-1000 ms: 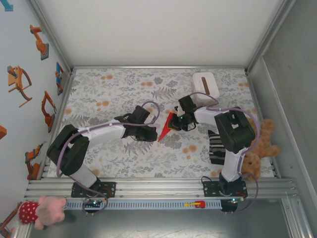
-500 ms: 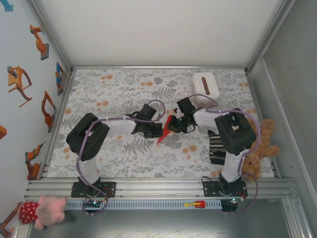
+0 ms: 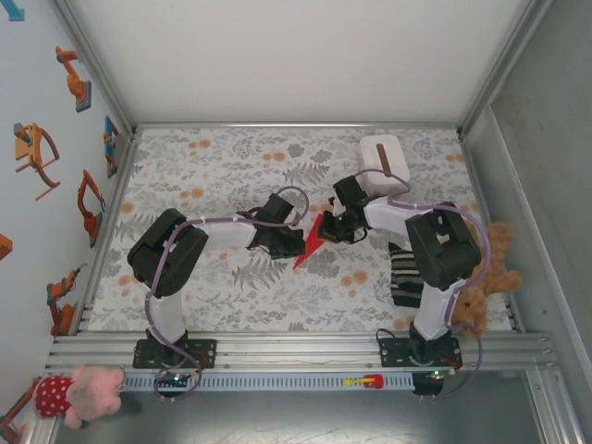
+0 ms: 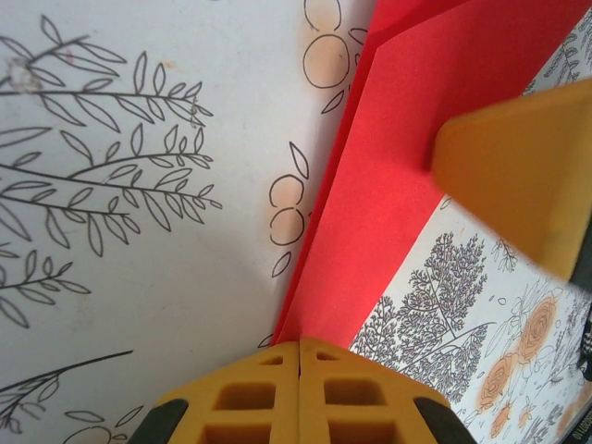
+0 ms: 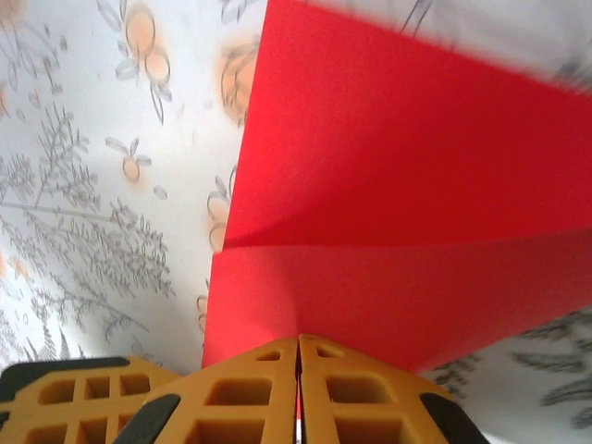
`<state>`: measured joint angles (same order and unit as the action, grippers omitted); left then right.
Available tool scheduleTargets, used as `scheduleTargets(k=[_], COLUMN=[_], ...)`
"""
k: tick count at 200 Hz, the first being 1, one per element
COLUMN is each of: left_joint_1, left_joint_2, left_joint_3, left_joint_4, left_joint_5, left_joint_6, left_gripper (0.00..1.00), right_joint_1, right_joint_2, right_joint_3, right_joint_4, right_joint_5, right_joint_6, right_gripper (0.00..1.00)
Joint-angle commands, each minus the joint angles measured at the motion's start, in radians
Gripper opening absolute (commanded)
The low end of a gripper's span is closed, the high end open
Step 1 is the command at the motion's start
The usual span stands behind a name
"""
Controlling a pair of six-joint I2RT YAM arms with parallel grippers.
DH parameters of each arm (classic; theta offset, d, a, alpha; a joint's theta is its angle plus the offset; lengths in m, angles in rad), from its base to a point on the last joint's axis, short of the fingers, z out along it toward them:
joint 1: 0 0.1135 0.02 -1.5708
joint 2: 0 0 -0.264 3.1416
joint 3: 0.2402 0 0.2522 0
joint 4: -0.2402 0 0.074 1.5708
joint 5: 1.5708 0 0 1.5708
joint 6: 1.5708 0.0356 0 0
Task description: Fold a paper plane with a square sheet of paper (pick it up from the middle)
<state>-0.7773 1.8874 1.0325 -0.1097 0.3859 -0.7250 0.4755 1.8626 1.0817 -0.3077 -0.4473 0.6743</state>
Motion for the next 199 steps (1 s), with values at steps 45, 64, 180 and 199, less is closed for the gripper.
scheduleTargets(k=[45, 64, 180, 199], left_joint_1=[0.002, 0.002, 0.003, 0.001], left_joint_2=[0.027, 0.011, 0.119, 0.131], left_joint_3=[0.004, 0.013, 0.152, 0.152], left_joint_4=[-0.095, -0.091, -0.03, -0.062], left_joint_5=[-0.024, -0.02, 0.003, -0.008], left_joint_6=[-0.004, -0.001, -0.068, -0.071], left_gripper=[0.01, 0.01, 0.06, 0.06], right_joint_1=[-0.029, -0.03, -0.052, -0.055], right_joint_2=[0.042, 0.047, 0.017, 0.017], right_joint_3=[0.063, 0.051, -0.12, -0.135], right_joint_4=[-0.078, -0.076, 0.137, 0.157], right_joint_5=[0.099, 0.102, -0.002, -0.002], right_joint_6=[-0.08, -0.081, -0.1, -0.113], right_gripper=[0.08, 0.08, 0.06, 0.05])
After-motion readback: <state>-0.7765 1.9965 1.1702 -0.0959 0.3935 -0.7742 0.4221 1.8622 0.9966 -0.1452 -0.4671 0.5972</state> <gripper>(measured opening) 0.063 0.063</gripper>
